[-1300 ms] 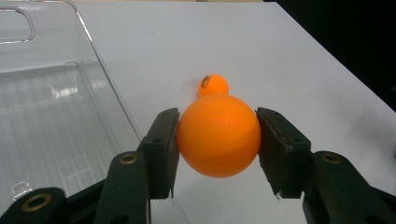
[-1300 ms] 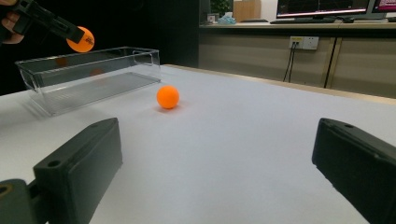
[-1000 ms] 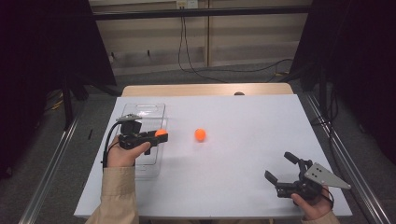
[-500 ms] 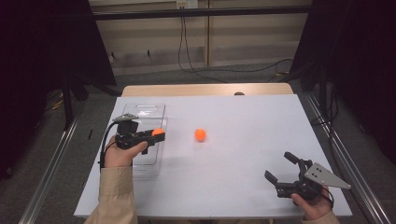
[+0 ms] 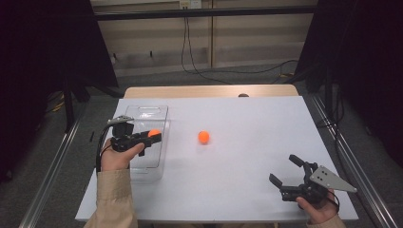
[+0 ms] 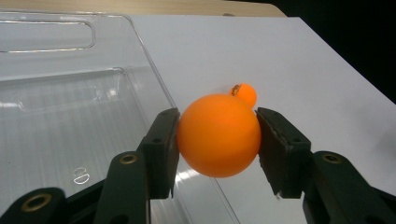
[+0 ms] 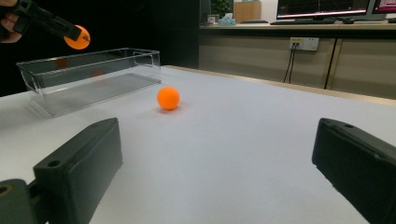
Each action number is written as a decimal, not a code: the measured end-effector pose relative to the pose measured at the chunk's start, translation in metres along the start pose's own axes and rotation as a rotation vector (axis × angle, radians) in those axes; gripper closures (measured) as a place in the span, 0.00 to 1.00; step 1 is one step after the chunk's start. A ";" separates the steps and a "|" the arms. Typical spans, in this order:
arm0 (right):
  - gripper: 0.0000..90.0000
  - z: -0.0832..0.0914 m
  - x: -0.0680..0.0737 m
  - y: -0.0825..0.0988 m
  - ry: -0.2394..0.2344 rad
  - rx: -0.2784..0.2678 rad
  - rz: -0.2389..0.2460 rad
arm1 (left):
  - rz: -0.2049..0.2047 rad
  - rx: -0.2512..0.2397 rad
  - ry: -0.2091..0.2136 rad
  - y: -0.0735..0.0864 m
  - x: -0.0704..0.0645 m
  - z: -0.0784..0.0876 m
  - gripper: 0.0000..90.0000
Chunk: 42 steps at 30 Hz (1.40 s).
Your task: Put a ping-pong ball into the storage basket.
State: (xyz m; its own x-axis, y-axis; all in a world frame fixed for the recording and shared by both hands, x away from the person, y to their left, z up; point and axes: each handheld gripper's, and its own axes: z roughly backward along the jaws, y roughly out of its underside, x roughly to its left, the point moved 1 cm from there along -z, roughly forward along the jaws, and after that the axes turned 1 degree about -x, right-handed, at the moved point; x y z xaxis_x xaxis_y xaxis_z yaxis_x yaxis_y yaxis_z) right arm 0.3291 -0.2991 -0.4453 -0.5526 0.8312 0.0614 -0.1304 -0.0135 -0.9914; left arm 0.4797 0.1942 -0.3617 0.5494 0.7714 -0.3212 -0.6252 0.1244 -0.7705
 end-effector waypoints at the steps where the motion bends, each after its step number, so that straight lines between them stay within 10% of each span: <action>1: 0.02 0.000 0.000 0.000 0.000 0.000 0.000 | 0.002 -0.001 0.002 0.000 0.001 0.000 0.57; 42: 0.02 0.000 0.000 0.000 -0.001 -0.004 0.000 | 0.002 0.017 -0.125 0.007 0.017 -0.003 0.57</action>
State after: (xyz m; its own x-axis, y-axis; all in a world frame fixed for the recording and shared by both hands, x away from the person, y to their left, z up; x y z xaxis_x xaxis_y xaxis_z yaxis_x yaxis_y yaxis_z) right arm 0.3292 -0.2991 -0.4452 -0.5536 0.8305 0.0614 -0.1273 -0.0115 -0.9918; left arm 0.4860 0.2060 -0.3741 0.4759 0.8430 -0.2506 -0.6357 0.1328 -0.7604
